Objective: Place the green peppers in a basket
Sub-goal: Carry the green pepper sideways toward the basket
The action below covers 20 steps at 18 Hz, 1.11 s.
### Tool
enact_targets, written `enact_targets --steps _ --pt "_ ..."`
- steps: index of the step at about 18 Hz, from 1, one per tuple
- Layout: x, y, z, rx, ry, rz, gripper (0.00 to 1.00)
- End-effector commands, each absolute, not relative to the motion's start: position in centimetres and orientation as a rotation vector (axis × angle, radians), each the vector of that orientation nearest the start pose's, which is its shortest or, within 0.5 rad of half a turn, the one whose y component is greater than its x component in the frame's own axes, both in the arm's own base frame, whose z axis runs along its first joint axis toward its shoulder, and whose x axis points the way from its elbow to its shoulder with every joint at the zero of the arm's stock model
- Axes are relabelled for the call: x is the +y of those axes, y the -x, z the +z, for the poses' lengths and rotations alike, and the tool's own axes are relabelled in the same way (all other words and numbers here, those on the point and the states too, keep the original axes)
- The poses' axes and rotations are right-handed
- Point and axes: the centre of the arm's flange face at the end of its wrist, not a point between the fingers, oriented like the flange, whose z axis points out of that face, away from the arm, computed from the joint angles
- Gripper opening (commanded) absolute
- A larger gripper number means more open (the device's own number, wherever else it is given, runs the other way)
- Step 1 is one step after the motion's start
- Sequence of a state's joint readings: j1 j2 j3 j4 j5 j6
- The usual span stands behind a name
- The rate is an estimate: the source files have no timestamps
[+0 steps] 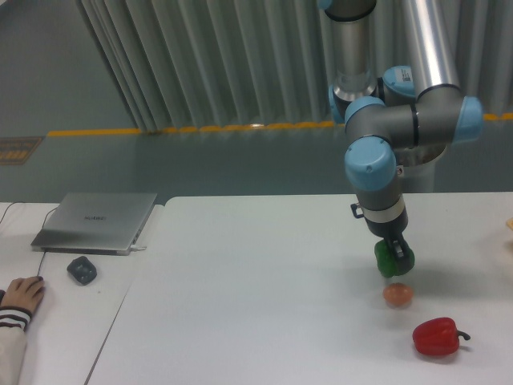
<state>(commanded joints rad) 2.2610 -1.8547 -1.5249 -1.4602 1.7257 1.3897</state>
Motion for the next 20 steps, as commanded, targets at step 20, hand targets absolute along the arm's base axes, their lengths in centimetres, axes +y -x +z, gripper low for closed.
enact_targets --steps 20 --pt "42.5 46.6 41.6 1.636 2.893 0.145 0.32"
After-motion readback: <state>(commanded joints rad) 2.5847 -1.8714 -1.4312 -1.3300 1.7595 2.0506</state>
